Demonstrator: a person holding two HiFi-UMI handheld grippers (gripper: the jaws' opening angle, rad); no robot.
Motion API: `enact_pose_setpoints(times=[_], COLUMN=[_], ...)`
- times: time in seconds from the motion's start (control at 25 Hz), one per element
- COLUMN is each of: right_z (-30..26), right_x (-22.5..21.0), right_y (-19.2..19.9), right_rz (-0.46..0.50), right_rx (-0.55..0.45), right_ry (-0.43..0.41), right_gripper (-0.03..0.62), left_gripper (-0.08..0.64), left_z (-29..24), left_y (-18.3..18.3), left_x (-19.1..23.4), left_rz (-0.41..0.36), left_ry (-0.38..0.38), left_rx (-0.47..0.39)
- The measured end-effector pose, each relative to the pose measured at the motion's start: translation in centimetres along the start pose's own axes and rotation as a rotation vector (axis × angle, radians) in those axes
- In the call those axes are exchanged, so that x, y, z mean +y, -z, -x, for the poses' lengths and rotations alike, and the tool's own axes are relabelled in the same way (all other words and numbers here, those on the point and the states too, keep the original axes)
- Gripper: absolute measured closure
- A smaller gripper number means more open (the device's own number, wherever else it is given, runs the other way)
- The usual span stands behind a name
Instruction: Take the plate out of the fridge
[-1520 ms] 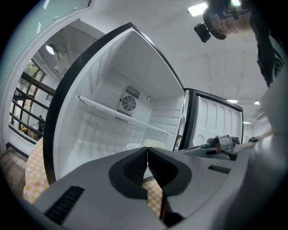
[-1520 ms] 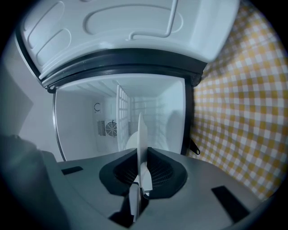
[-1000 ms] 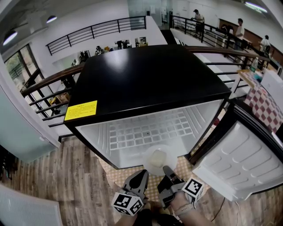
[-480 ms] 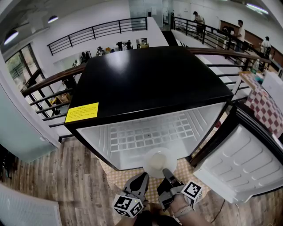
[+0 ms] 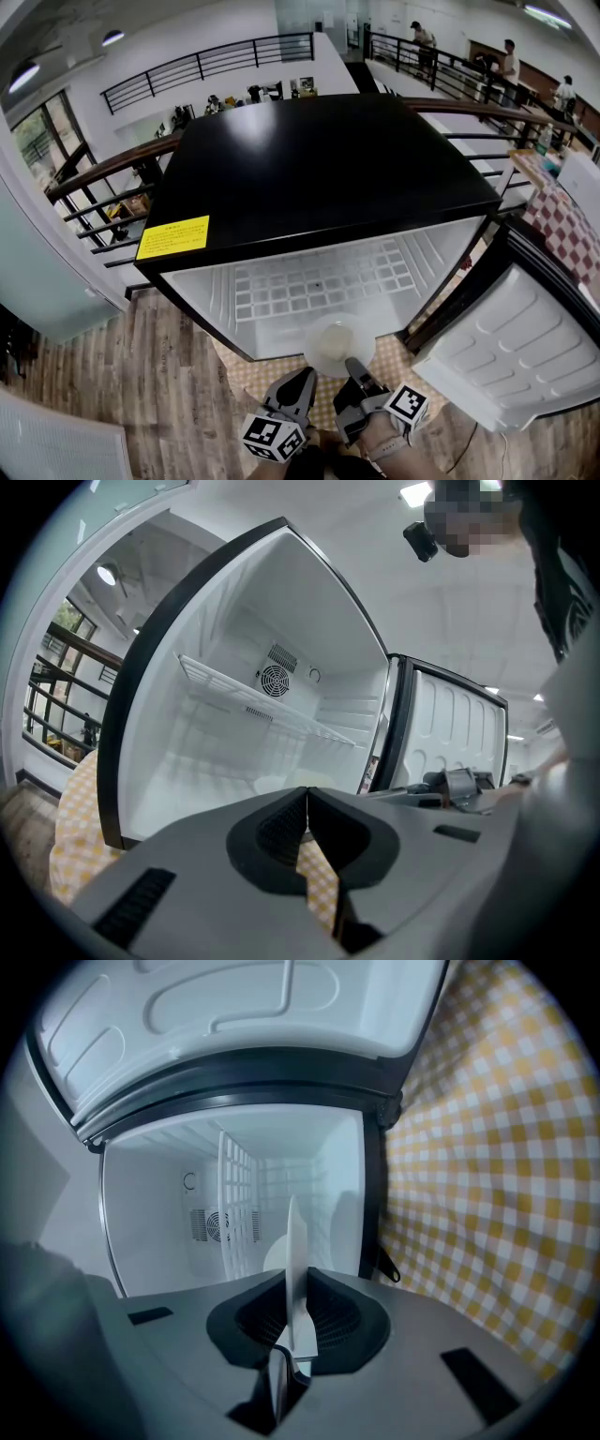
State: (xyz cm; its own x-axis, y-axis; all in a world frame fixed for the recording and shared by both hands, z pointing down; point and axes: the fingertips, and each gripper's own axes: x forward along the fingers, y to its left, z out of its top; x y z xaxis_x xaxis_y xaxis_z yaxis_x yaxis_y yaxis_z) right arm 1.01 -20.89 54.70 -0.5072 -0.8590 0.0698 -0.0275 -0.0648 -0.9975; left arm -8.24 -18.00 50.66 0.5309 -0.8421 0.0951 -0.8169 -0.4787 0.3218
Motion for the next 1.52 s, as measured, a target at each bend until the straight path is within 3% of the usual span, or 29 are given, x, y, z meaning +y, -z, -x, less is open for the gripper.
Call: enact_pose_setpoints(times=[0.72, 1.52], right_z=[0.5, 2.0], right_x=[-0.9, -0.7], right_y=[-0.1, 0.7], right_rz=[-0.023, -0.02], right_rx=[0.0, 0.072], right_ry=[-0.002, -0.013], right_gripper=[0.543, 0.543], left_gripper=[0.549, 0.549], left_z=[0.0, 1.2], left_y=[0.7, 1.0], left_x=[-0.8, -2.1], left_rz=[0.012, 0.023], left_ry=[-0.001, -0.065], left_rx=[0.007, -0.022])
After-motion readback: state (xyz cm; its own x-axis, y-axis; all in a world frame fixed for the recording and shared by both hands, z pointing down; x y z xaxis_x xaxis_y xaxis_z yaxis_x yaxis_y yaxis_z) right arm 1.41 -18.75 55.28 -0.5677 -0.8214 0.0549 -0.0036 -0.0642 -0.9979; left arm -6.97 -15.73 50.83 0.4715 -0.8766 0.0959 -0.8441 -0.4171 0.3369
